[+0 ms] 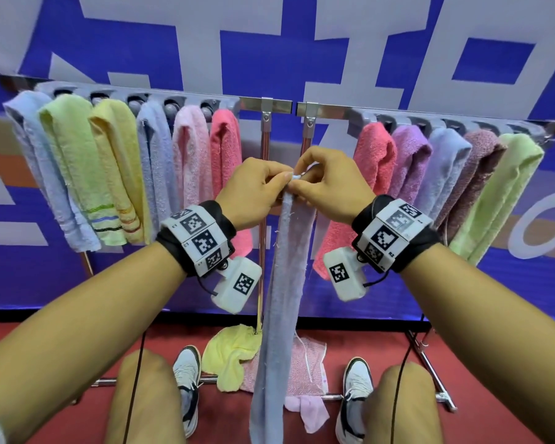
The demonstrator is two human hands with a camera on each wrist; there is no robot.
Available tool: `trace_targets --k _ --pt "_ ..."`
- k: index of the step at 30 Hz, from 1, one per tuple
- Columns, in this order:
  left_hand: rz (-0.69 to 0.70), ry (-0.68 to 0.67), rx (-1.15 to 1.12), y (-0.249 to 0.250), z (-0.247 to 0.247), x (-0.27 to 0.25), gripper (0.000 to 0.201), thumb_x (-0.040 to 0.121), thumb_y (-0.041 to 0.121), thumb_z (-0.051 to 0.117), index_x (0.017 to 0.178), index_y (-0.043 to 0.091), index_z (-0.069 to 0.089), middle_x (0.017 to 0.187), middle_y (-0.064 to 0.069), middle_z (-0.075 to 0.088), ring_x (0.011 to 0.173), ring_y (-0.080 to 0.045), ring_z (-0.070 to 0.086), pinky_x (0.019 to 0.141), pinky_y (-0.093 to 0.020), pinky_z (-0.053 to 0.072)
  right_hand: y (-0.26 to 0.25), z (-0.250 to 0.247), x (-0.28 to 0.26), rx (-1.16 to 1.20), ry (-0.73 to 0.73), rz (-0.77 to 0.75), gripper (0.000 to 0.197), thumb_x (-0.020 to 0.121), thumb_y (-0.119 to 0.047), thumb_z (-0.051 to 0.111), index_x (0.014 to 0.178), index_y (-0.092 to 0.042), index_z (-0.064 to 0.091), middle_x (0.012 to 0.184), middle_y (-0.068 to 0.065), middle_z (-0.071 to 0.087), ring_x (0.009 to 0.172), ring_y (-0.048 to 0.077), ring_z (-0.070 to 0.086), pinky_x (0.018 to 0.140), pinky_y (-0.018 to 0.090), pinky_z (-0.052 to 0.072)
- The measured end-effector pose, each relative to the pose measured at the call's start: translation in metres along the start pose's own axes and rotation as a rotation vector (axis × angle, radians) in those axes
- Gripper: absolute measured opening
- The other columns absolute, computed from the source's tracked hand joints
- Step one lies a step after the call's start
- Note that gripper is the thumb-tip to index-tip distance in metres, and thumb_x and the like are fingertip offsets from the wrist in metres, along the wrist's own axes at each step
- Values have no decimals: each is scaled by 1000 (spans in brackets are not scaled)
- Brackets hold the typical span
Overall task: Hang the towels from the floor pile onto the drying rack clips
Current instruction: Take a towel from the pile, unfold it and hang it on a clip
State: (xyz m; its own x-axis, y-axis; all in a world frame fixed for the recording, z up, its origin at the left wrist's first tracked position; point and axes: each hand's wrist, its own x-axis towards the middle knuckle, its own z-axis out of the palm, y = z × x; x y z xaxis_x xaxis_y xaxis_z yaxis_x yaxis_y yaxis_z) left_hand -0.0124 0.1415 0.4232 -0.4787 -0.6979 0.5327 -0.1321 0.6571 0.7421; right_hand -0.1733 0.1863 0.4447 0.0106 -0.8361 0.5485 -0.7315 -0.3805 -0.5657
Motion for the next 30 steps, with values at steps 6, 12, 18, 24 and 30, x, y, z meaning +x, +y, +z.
trace_targets --k 6,12,18,24,30 --pt "-47 -93 39 2 -5 0 25 95 26 52 100 18 76 90 -8 76 91 -33 72 84 -54 58 -5 -1 1 23 -10 66 14 81 -23 76 83 -17 63 69 3 72 66 15 71 71 38 61" --pt "-9 -216 218 3 -6 -4 26 82 41 64 99 23 73 89 -1 76 90 -20 73 86 -45 58 -8 -4 -4 104 -120 81 11 91 -8 61 99 -14 56 69 6 72 64 16 72 66 35 62" --pt "-47 -110 73 5 -6 -3 19 87 10 64 99 14 78 87 -10 77 86 -21 75 80 -49 61 -11 -6 -3 29 -89 -1 18 83 -23 77 81 -15 61 62 1 69 52 8 66 52 22 52" --pt "-111 -48 -164 18 -21 4 22 93 -2 62 112 7 70 106 -23 72 92 -25 68 86 -51 55 0 -26 8 0 105 14 38 80 -48 75 102 -18 67 91 -5 64 81 6 59 73 22 47" --pt "-191 -89 -289 28 -29 17 30 89 1 68 119 6 67 104 -12 75 96 -18 72 76 -30 58 -9 -20 14 88 -44 -9 36 79 -38 80 102 -12 71 85 4 72 73 6 63 68 28 52"
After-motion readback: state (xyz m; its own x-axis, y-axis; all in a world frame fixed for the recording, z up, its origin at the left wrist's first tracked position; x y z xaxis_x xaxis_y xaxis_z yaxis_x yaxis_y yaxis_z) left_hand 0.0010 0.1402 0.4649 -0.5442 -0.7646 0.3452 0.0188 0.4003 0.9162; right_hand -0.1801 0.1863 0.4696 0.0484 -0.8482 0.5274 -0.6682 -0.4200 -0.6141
